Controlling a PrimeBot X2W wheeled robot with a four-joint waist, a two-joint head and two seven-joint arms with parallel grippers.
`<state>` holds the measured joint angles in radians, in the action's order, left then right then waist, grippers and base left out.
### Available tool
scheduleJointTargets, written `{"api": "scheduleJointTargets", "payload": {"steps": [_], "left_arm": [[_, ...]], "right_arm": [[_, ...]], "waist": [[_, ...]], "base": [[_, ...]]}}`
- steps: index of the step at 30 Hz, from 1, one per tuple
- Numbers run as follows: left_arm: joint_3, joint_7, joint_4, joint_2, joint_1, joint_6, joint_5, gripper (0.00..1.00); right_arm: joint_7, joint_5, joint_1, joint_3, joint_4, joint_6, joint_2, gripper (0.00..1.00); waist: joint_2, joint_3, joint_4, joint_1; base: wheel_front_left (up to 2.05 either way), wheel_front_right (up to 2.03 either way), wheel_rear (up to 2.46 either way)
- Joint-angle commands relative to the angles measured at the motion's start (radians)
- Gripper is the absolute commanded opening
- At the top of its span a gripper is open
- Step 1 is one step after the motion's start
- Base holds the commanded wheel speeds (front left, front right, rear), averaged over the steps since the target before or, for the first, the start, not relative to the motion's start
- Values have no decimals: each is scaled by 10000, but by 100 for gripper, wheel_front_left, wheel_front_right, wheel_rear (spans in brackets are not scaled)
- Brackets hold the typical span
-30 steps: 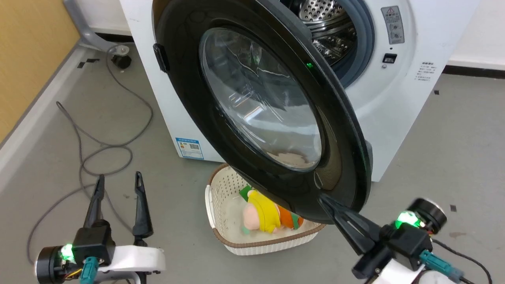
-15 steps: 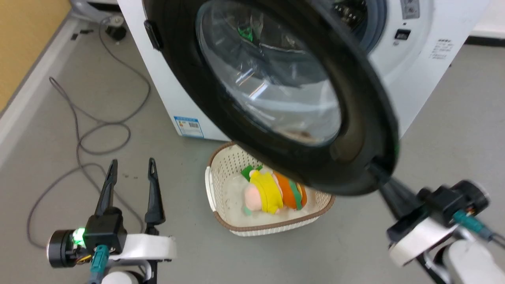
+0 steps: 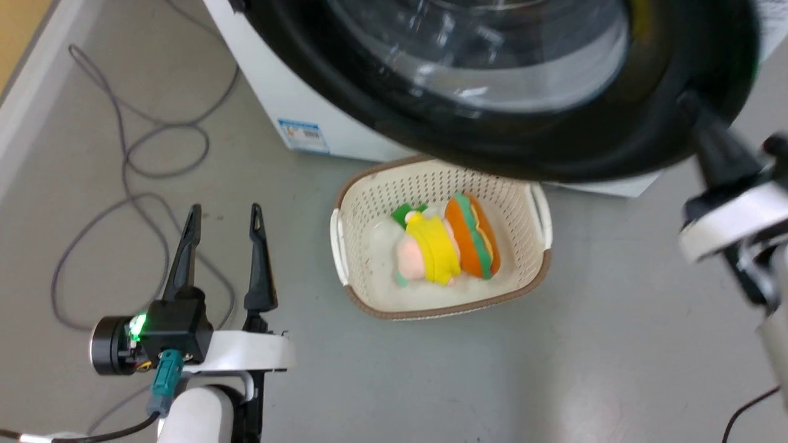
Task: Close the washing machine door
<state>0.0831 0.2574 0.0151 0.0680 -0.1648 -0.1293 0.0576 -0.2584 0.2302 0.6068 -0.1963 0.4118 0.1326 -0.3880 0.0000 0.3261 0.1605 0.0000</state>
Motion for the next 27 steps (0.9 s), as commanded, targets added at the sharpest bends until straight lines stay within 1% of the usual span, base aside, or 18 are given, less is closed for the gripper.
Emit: {"api": "scheduleJointTargets", "payload": {"steps": [1,2,8,17,23,27], "left_arm": [[40,43,7,-64,-233,5,58,100],[80,43,-18,-98,-347,5,120,100],[22,43,12,-148,-517,6,246,100],[-33,43,96,-171,-590,-20,270,100],[-91,43,36,-175,-600,-33,315,100],[-211,43,-87,-176,-481,-41,273,100]], "right_arm": [[-34,102,524,152,332,-19,-204,0],[-34,101,962,281,696,-19,-345,0],[-34,39,2072,447,1713,-19,-632,0],[-34,-215,3033,600,2908,-19,-581,0],[-34,-568,2936,939,2979,-19,-429,0],[-34,-731,2348,1275,2341,-19,-128,0]], "waist": [[0,354,249,0],[0,488,342,0],[0,774,542,0],[0,951,586,0],[0,816,455,0],[0,420,193,0]], "base": [[0,0,0],[0,0,0],[0,0,0],[0,0,0],[0,0,0],[0,0,0]]}}
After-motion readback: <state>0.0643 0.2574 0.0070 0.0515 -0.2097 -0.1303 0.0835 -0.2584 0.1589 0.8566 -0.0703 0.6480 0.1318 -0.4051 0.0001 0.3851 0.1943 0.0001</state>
